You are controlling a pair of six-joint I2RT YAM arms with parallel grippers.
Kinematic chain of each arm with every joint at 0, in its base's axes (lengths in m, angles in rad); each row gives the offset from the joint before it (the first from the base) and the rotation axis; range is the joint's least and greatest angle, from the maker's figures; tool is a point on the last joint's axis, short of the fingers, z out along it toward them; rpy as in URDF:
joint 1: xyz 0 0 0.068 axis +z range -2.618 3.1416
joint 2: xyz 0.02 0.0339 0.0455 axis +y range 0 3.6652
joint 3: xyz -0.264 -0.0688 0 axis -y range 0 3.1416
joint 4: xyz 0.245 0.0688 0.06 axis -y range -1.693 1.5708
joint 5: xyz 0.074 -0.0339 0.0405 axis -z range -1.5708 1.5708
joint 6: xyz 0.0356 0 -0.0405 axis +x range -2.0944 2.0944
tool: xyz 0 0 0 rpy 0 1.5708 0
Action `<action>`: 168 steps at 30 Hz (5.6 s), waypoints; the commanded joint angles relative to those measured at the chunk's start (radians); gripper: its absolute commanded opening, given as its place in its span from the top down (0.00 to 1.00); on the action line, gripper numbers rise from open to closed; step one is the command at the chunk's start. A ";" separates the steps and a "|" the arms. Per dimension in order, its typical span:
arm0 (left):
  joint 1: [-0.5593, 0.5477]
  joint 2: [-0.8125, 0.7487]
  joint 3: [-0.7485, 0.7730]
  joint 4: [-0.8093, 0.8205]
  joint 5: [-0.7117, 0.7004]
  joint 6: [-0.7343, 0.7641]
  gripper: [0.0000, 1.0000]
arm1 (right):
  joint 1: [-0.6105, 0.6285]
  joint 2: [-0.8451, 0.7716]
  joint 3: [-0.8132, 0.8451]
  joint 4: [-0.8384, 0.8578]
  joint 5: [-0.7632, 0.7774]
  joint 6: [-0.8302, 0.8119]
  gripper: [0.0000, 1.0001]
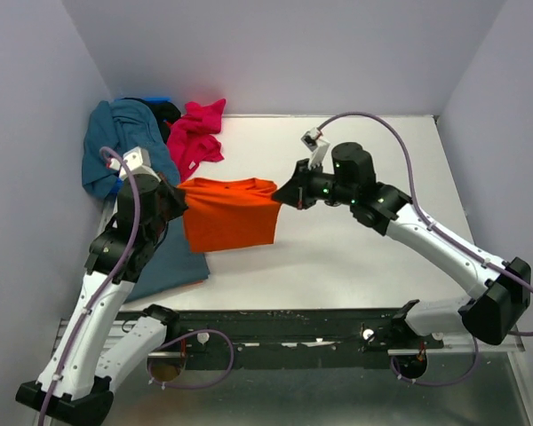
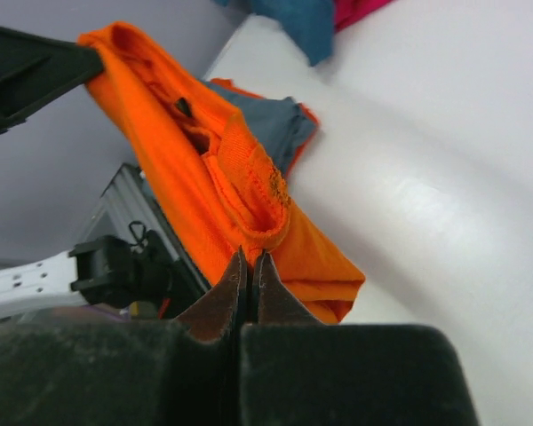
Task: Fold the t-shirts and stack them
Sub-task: Put the neatly folded tshirt into the corner of the board with both arms, then smooth out wrinkles on the folded tshirt
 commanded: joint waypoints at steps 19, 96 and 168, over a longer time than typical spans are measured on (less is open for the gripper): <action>0.029 -0.029 0.204 -0.890 -0.890 -0.274 1.00 | 0.432 0.304 0.278 -0.012 0.157 0.061 0.99; 0.707 0.255 -0.039 -0.242 -0.437 0.101 1.00 | 0.394 0.858 0.844 -0.223 0.160 0.107 0.99; 0.773 0.617 -0.084 -0.032 0.017 -0.056 1.00 | 0.442 1.208 0.747 0.258 -0.389 0.499 0.99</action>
